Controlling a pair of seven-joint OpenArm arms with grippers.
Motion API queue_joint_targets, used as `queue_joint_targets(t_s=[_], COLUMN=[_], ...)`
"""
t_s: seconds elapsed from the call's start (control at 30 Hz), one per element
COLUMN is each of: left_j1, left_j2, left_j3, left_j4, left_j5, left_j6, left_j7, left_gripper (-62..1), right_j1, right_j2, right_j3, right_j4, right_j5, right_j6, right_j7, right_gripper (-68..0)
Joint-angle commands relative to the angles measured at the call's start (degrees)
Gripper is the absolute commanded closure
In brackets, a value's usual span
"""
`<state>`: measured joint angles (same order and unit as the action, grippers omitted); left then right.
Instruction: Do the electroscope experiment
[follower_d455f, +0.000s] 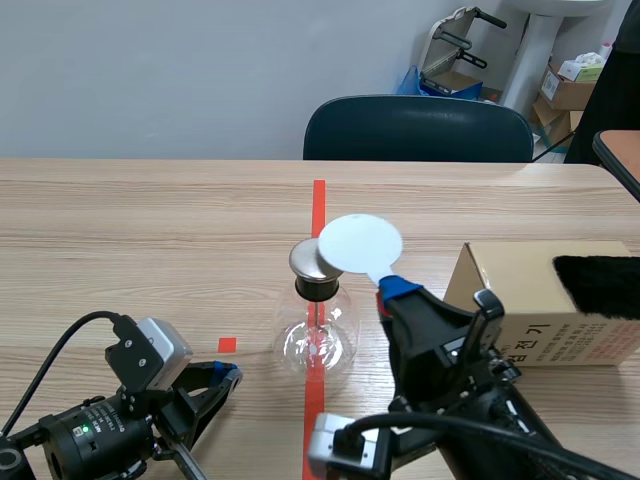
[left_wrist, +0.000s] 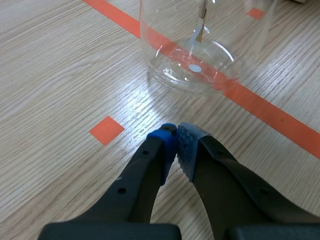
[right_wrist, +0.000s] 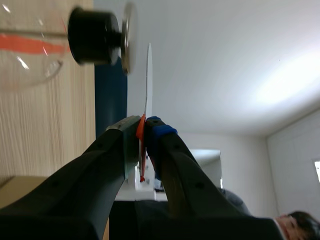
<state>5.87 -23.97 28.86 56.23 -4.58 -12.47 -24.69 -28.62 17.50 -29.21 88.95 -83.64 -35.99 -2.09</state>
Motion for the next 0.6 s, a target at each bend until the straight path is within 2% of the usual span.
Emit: queue_joint_targets(t_s=[0.0,0.17,0.3,0.43,0.57], left_j1=[0.0,0.0,0.0,0.0,0.0], left_j2=[0.4,0.4,0.4,0.4,0.4], left_j3=[0.1,0.1,0.1,0.1,0.1], left_j4=[0.7,0.7,0.7,0.7,0.7], left_j5=[-0.3,-0.3,-0.3,-0.3,-0.3], left_j6=[-0.1,-0.1,-0.1,-0.1,-0.1], left_j7=[-0.8,-0.8,-0.8,-0.8,-0.8], left_gripper=[-4.0,-4.0,-4.0,-4.0,-4.0], right_j1=[0.1,0.1,0.1,0.1,0.1], right_j2=[0.4,0.4,0.4,0.4,0.4], right_j3=[0.3,0.3,0.3,0.3,0.3], right_j4=[1.4,1.4,1.4,1.4,1.4], right_j5=[-0.1,-0.1,-0.1,-0.1,-0.1], right_j6=[-0.6,-0.6,-0.6,-0.6,-0.6], right_j7=[-3.1,-15.1,-21.9,-25.4,-26.3], right_gripper=[-1.0,-1.0,-1.0,-1.0,-1.1])
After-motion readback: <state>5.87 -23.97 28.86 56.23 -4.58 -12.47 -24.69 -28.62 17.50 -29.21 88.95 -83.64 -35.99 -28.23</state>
